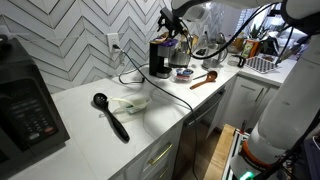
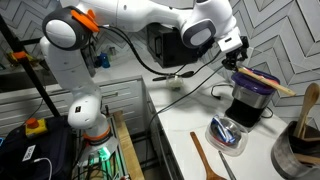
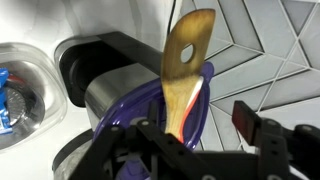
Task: Remove the wooden spoon from the lunchbox on the right and put it on the coffee machine
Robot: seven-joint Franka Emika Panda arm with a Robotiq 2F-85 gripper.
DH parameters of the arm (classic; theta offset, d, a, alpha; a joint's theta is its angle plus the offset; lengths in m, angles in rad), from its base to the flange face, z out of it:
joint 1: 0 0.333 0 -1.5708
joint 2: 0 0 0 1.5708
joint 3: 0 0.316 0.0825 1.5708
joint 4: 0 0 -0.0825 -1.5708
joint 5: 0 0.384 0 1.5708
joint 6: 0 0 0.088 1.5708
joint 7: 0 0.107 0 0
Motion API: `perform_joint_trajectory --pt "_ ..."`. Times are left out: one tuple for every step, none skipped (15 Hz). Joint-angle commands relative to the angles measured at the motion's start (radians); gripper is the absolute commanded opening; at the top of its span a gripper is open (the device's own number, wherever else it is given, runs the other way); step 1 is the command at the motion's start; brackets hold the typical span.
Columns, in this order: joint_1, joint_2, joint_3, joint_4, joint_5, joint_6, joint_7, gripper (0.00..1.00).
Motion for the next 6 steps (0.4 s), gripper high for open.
perform_joint_trajectory --pt "0.0 -0.068 -0.014 -0.009 0.031 -0.042 -0.017 1.0" --pt "-0.001 -0.085 -0.017 -0.009 0.044 -0.044 -0.024 1.0" --pt "0.0 -0.102 -0.022 -0.01 0.058 -0.052 -0.038 1.0" --pt "0.008 -0.126 -0.029 -0.019 0.096 -0.068 -0.087 1.0" --pt "0.021 -0.156 -0.037 -0.046 0.134 -0.064 -0.183 1.0" --pt "0.03 -0.176 -0.041 -0.061 0.163 -0.066 -0.257 1.0"
